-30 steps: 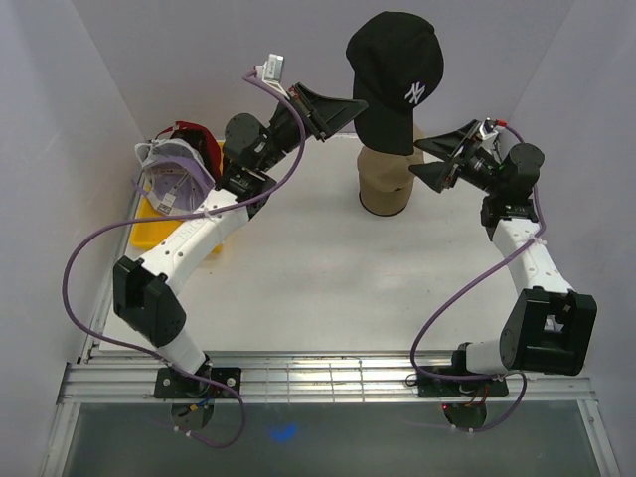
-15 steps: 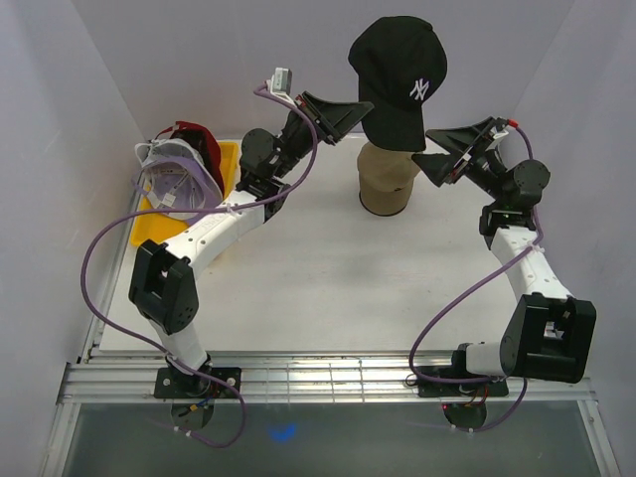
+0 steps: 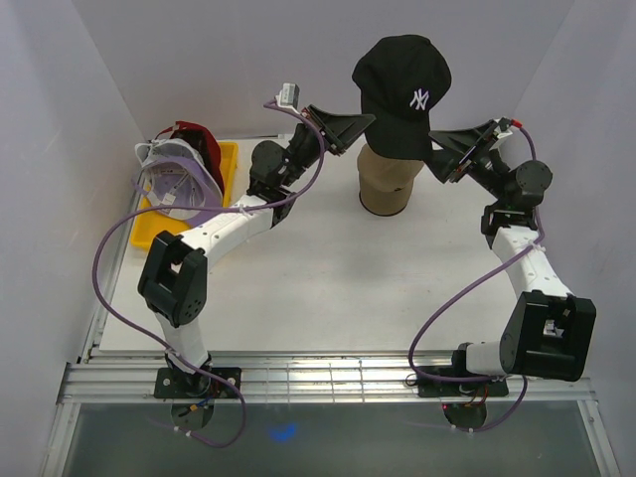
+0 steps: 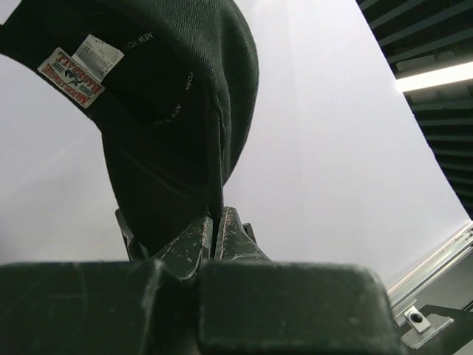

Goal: Stack the hats

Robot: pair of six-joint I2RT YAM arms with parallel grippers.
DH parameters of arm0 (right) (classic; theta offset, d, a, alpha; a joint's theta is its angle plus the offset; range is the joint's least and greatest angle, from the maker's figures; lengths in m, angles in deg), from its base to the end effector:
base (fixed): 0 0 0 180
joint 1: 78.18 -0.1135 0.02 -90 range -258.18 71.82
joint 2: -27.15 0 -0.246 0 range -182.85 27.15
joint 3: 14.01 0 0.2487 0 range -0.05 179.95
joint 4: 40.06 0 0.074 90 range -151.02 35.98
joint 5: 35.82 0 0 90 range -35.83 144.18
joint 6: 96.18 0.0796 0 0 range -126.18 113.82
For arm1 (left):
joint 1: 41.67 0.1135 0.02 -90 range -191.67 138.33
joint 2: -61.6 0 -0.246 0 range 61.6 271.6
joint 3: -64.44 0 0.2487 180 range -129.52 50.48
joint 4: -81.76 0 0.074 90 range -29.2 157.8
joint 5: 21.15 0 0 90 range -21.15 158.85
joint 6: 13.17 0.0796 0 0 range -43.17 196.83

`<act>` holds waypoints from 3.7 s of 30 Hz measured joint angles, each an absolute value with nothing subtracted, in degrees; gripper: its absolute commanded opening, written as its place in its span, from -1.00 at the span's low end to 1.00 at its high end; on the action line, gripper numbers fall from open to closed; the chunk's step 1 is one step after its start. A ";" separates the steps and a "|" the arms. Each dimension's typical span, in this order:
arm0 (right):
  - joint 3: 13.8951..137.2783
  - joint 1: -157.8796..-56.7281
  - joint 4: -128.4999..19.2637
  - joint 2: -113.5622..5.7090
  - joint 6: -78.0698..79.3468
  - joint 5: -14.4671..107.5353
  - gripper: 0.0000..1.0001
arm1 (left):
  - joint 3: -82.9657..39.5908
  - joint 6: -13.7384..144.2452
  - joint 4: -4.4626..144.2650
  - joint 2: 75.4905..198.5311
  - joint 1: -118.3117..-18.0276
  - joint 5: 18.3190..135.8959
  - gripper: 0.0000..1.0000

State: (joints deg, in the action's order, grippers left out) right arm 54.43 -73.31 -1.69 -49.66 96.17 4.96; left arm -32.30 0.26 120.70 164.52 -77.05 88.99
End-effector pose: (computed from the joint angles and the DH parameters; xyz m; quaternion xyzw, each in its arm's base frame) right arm 0.3230 0.0330 0.3798 0.1520 0.5600 0.7292 0.3627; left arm 0.3489 -0.2814 0.4070 -0.0222 0.4955 -0.7632 0.4142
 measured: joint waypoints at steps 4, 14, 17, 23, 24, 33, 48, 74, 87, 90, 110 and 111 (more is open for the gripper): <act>54.43 -73.14 -2.19 -50.10 95.75 4.88 0.25 | -31.51 -0.42 122.30 164.74 -77.05 88.99 -1.00; 54.43 -71.32 -7.35 -50.82 91.75 4.11 -0.13 | -30.62 -3.35 127.50 169.06 -76.98 89.03 -1.00; 54.43 -70.08 -9.84 -51.65 89.57 3.74 -0.27 | -30.47 -3.70 127.78 171.01 -76.78 89.03 -1.00; 54.43 -68.57 -16.77 -53.18 84.02 2.58 -0.47 | -29.04 -4.20 127.81 173.96 -76.61 89.23 -1.00; 54.43 -68.44 -18.06 -53.40 82.99 2.49 -0.48 | -28.70 -4.22 127.81 174.31 -76.59 89.27 -1.00; 54.45 -67.39 -28.81 -53.99 72.32 3.26 -0.52 | -28.35 -4.25 127.72 178.33 -76.28 90.71 -1.00; 55.48 -66.93 -42.34 -57.99 58.14 5.86 -0.54 | -26.29 -4.00 126.28 182.99 -76.19 91.28 -1.00; 56.53 -66.93 -51.32 -60.77 48.81 9.20 -0.56 | -25.24 -3.63 121.69 185.94 -76.22 92.44 -1.00; 56.03 -67.00 -52.83 -61.88 46.34 10.14 -0.58 | -24.72 -3.33 118.12 185.94 -76.26 92.51 -1.00; 55.26 -67.02 -52.88 -62.60 45.79 10.23 -0.60 | -24.30 -3.13 117.31 185.96 -76.28 92.64 -1.00; 55.70 -67.28 -54.86 -67.21 42.36 10.82 -0.60 | -23.89 -3.00 113.88 187.05 -76.28 92.42 -1.00; 55.92 -67.30 -55.10 -67.32 42.14 10.89 -0.55 | -23.91 -3.00 113.73 187.05 -76.28 92.42 -1.00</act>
State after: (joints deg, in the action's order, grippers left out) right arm 55.92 -67.30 -55.10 -67.32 42.14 10.89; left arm -23.91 -3.00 113.73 187.05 -76.28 92.42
